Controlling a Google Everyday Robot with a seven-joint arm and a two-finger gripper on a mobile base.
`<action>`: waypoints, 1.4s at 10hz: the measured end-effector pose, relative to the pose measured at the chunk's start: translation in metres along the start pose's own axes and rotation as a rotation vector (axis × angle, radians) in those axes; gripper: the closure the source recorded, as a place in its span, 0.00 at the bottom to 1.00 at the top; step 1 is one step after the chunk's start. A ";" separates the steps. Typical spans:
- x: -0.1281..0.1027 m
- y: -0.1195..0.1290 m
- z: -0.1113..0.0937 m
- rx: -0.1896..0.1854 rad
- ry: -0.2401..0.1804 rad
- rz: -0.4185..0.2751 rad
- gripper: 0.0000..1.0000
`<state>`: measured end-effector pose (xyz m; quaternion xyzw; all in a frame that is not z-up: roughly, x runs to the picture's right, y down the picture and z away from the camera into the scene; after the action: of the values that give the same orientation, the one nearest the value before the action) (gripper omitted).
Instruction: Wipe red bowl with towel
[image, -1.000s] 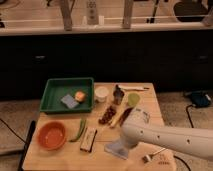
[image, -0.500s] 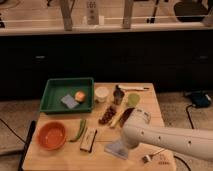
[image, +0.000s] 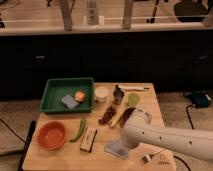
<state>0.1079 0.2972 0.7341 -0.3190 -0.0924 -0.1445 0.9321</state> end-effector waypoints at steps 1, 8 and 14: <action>-0.002 -0.001 0.001 -0.003 -0.005 -0.011 0.53; -0.004 -0.003 0.013 -0.043 -0.013 -0.051 0.20; -0.006 -0.004 0.038 -0.068 -0.032 -0.069 0.21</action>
<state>0.0982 0.3190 0.7640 -0.3493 -0.1132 -0.1746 0.9136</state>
